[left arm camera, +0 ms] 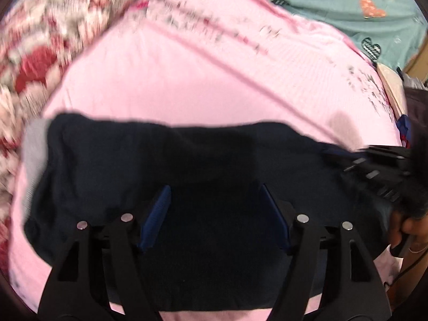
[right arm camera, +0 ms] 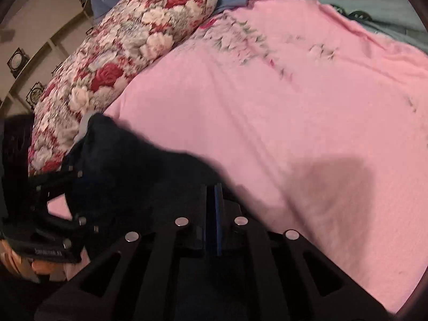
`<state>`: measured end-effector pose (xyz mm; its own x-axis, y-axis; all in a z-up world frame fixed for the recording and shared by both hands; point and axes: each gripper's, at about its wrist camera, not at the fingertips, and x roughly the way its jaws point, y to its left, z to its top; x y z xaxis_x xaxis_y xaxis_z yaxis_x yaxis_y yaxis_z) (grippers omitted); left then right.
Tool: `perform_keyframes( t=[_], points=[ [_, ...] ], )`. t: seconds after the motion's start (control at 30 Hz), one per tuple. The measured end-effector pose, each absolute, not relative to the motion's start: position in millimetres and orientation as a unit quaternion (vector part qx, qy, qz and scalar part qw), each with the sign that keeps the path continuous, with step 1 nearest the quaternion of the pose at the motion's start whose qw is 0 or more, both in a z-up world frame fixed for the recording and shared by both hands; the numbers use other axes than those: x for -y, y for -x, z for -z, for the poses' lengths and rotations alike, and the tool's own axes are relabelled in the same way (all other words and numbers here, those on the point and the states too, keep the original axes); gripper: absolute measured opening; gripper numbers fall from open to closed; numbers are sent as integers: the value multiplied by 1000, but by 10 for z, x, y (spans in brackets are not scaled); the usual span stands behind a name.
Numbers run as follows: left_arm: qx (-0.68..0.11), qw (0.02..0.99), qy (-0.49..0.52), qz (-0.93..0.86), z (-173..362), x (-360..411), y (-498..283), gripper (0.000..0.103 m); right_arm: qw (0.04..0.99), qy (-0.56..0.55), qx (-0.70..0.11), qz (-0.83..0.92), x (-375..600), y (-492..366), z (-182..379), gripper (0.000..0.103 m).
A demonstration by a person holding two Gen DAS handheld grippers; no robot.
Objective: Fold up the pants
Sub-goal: 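Lower the folded pants onto the sheet and open both tools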
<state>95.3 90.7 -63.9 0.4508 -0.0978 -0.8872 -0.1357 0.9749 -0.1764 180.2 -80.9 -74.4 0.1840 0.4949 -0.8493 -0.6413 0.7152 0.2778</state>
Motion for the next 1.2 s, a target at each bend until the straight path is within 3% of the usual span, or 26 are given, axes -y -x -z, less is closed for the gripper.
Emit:
perform_keyframes(
  t=[0.07,0.17,0.2,0.23,0.27,0.33,0.37,0.47,0.57,0.6,0.67,0.73,0.8,0.83,0.87,0.93,1.03,1.13,1.2],
  points=[
    [-518,849,104,-9,629,-911,-940,70,774,65,-514,-364,1028,-1782,753,0],
    [-517,851,96,-14,620,-883,-924,71,798,41,-520,-301,1510,-1866,682,1],
    [-517,850,95,-17,613,-868,-925,73,826,79,-508,-231,1684,-1901,661,22],
    [-517,850,96,-19,607,-841,-938,75,847,113,-493,-164,1852,-1908,647,30],
    [-517,850,98,-16,595,-823,-940,77,853,95,-496,-134,2090,-1913,625,30],
    [-518,850,99,-8,600,-807,-943,82,835,-40,-515,-191,2445,-1829,554,30],
    [-522,848,96,-12,626,-819,-946,83,830,-61,-513,-211,2509,-1743,513,30],
    [-519,849,98,-11,650,-875,-921,83,812,-59,-530,-239,2713,-1489,567,43],
    [-519,848,107,-21,627,-916,-893,83,810,-112,-534,-214,3426,-1401,675,22],
    [-518,848,109,-24,611,-914,-878,83,820,-136,-530,-164,3781,-1371,661,3],
    [-514,851,105,-28,576,-904,-840,83,848,-115,-513,-68,4168,-1273,573,3],
    [-511,853,102,-30,575,-905,-819,84,858,-115,-500,-28,4334,-1144,486,10],
    [-520,847,103,-44,648,-961,-826,84,853,-135,-498,-81,4300,-995,472,40],
    [-519,847,105,-46,657,-978,-822,84,843,-144,-504,-117,4206,-941,502,49],
    [-518,848,105,-47,638,-974,-809,84,842,-127,-511,-122,4157,-872,549,53],
    [-515,850,99,-48,579,-939,-782,85,858,-91,-498,-88,4234,-758,514,42],
    [-508,854,101,-43,511,-928,-730,85,872,-123,-473,-17,4525,-603,327,43],
    [-503,857,106,-41,475,-945,-676,85,873,-125,-471,-9,4603,-432,192,63],
    [-503,857,107,-36,471,-958,-646,85,863,-123,-490,22,4655,-352,215,65]
  ],
)
